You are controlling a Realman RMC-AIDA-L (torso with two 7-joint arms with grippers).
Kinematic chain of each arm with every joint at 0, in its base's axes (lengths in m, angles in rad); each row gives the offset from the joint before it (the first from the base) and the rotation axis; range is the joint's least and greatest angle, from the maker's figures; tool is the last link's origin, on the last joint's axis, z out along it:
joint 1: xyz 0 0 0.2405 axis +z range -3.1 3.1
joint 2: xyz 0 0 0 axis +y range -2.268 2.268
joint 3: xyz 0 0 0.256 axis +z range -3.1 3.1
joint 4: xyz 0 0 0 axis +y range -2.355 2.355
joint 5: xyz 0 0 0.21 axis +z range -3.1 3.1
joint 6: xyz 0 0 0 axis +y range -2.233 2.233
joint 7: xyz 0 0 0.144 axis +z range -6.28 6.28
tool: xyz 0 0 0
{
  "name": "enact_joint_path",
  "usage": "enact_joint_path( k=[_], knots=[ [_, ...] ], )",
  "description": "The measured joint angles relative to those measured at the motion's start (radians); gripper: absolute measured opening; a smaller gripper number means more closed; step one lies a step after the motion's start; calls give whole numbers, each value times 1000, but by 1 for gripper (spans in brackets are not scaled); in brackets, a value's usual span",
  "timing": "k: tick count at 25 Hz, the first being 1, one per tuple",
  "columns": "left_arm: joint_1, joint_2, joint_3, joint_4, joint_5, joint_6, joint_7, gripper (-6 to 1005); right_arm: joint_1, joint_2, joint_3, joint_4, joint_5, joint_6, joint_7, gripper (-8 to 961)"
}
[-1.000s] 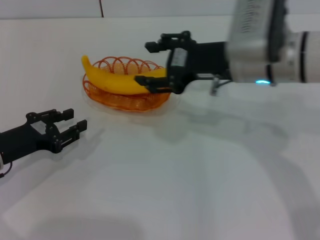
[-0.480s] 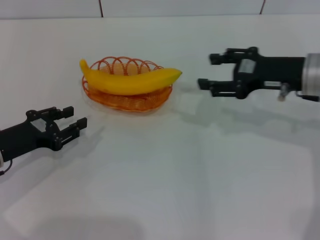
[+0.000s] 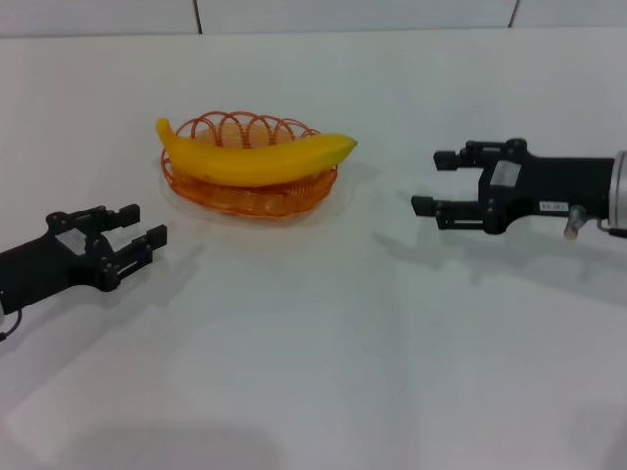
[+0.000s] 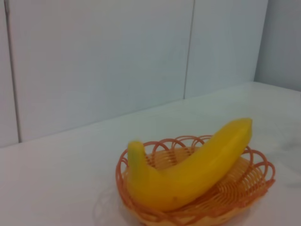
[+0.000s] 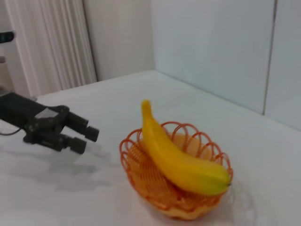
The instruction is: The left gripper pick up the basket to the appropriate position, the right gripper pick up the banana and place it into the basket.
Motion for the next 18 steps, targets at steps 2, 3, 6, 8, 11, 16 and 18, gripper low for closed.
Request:
enact_joint_path(
  k=[2,3,6,8,11,16,18],
  knots=[
    [1,0,-1,0,0,0,0,479,0,1,-1,13,0,-1,-6,741],
    [1,0,-1,0,-2,0,0,479,0,3,-1,20,0,-1,-10,741],
    [1,0,0,0,-9,0,6,479,2,7,5,39,0,-2,-27,741],
    [2,0,-1,0,-10,0,12,479,3,8,7,45,1,0,-34,741],
    [2,-1,2,0,-11,0,14,479,5,8,8,49,2,6,-40,741],
    [1,-1,5,0,-11,4,17,479,4,9,9,50,5,11,-41,741],
    [1,-1,5,0,-11,7,17,479,4,9,10,50,6,11,-46,741]
  ],
)
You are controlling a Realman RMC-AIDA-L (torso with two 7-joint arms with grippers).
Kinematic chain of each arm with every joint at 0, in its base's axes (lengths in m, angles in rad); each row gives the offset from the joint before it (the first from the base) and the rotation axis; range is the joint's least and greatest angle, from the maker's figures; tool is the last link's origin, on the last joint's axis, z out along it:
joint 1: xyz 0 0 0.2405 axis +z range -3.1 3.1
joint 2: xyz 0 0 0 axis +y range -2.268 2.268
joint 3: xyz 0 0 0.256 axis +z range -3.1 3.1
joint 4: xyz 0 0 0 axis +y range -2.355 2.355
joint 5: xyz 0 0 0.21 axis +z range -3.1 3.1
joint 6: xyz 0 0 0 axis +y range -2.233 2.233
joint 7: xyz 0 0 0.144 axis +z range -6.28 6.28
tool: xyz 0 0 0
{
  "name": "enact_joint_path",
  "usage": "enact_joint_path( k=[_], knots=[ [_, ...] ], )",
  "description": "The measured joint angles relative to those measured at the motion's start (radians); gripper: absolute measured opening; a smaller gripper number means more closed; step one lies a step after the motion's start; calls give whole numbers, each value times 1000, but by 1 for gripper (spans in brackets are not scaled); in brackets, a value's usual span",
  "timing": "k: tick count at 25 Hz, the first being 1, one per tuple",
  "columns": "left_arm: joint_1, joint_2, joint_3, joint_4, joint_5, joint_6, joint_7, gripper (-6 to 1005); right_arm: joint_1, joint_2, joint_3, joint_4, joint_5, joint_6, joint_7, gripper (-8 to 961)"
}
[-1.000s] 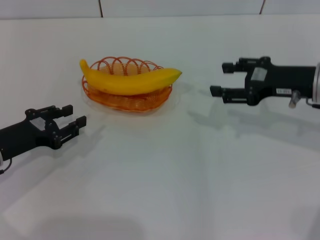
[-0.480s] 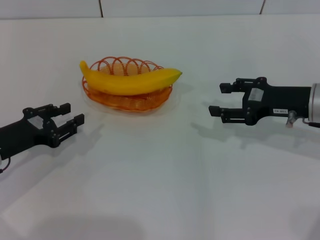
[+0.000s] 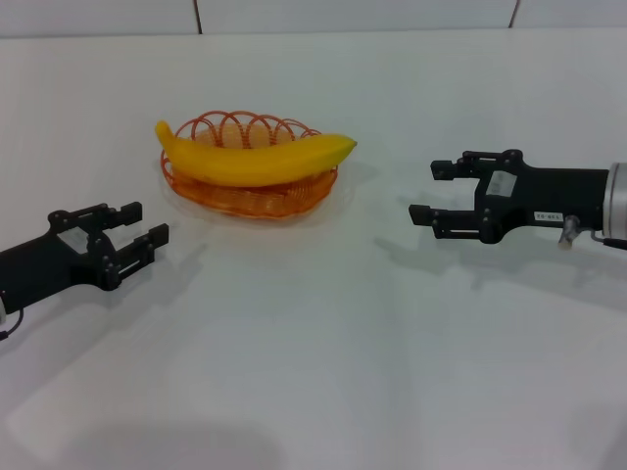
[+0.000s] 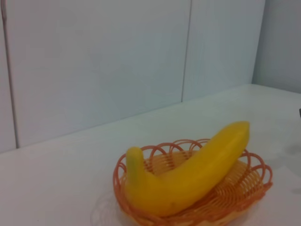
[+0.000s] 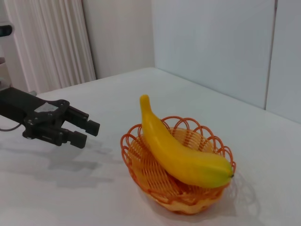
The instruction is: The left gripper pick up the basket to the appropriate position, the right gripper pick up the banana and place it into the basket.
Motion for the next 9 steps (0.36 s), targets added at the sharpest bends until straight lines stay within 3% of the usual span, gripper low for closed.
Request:
enact_joint_path(
  k=[9],
  knots=[
    [1,0,0,0,-1,2,5,479,0,8,35,25,3,1,-40,741]
  ],
)
